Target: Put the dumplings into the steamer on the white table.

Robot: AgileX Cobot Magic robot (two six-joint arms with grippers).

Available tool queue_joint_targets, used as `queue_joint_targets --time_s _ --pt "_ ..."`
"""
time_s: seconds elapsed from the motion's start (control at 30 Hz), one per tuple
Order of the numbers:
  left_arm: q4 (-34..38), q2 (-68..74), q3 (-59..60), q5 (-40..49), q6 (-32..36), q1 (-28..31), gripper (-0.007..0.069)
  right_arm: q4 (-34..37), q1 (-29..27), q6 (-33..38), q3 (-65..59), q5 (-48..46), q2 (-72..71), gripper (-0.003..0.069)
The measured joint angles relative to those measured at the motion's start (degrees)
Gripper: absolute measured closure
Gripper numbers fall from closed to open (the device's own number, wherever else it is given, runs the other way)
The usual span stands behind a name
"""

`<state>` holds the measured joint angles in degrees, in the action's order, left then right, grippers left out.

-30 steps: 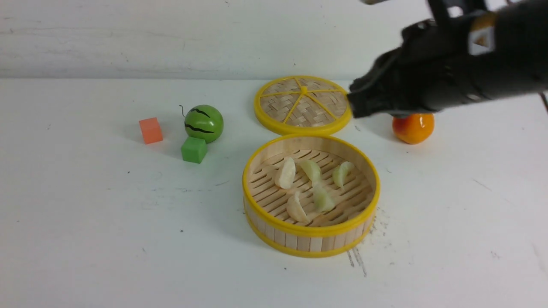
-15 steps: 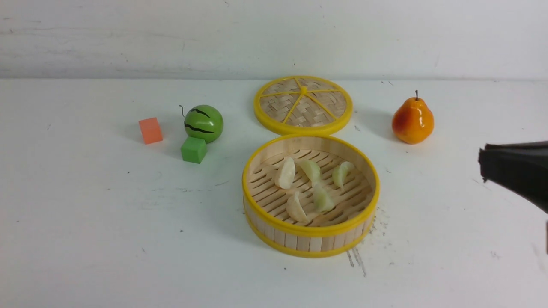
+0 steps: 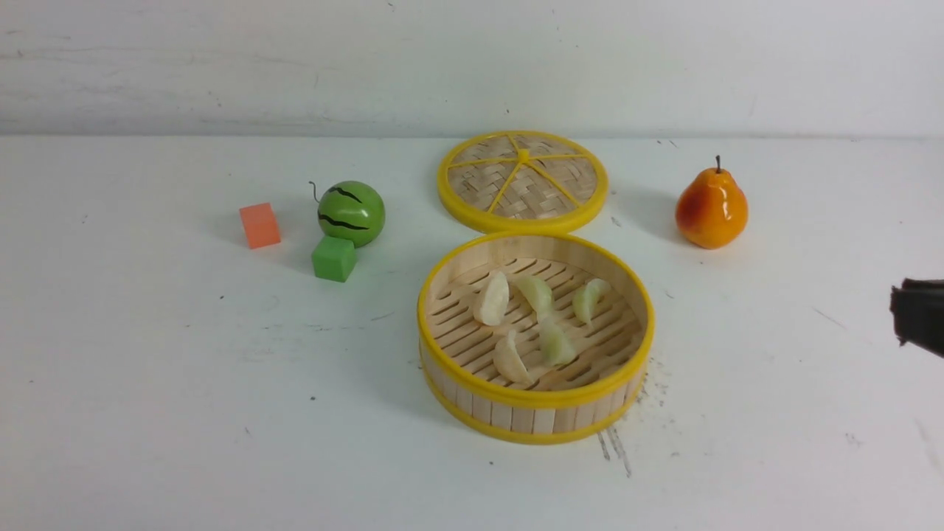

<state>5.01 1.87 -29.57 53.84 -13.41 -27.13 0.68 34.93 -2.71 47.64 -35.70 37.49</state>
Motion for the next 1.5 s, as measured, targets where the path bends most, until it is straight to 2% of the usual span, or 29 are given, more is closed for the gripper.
queue_joint_targets --time_s 0.2,0.27,0.37,0.4,0.47,0.6,0.67,1.07,1.5 --pt "0.06 0.00 0.00 0.00 0.00 0.00 0.0533 -4.21 -1.89 -4.10 -12.23 11.49 -7.28 0.0680" --pt "0.06 0.00 0.00 0.00 0.00 0.00 0.0533 -4.60 -6.42 -5.60 -19.03 16.09 -12.67 0.0680" --pt "0.01 0.00 0.00 0.00 0.00 0.00 0.0532 -4.74 -12.33 -6.51 -25.51 18.22 -18.56 0.0680" --pt "0.01 0.00 0.00 0.00 0.00 0.00 0.0531 -4.79 -18.11 -6.89 -30.10 18.91 -22.52 0.0680" --pt "0.01 0.00 0.00 0.00 0.00 0.00 0.0532 -4.79 -24.25 -7.04 -35.56 19.13 -27.17 0.0680" --pt "0.01 0.00 0.00 0.00 0.00 0.00 0.0529 -4.44 -33.11 -7.04 -43.99 19.42 -35.49 0.0680" --pt "0.01 0.00 0.00 0.00 0.00 0.00 0.0525 -4.36 -35.45 -7.04 -46.88 20.25 -37.37 0.0680" --pt "-0.21 0.00 0.00 0.00 -0.02 0.00 0.0512 -4.18 -36.64 -7.04 -48.81 14.44 -38.11 0.0680" --pt "-0.21 0.00 0.00 0.00 -0.02 0.00 0.0499 -4.18 -36.64 -7.04 -48.70 14.18 -38.11 0.0672"
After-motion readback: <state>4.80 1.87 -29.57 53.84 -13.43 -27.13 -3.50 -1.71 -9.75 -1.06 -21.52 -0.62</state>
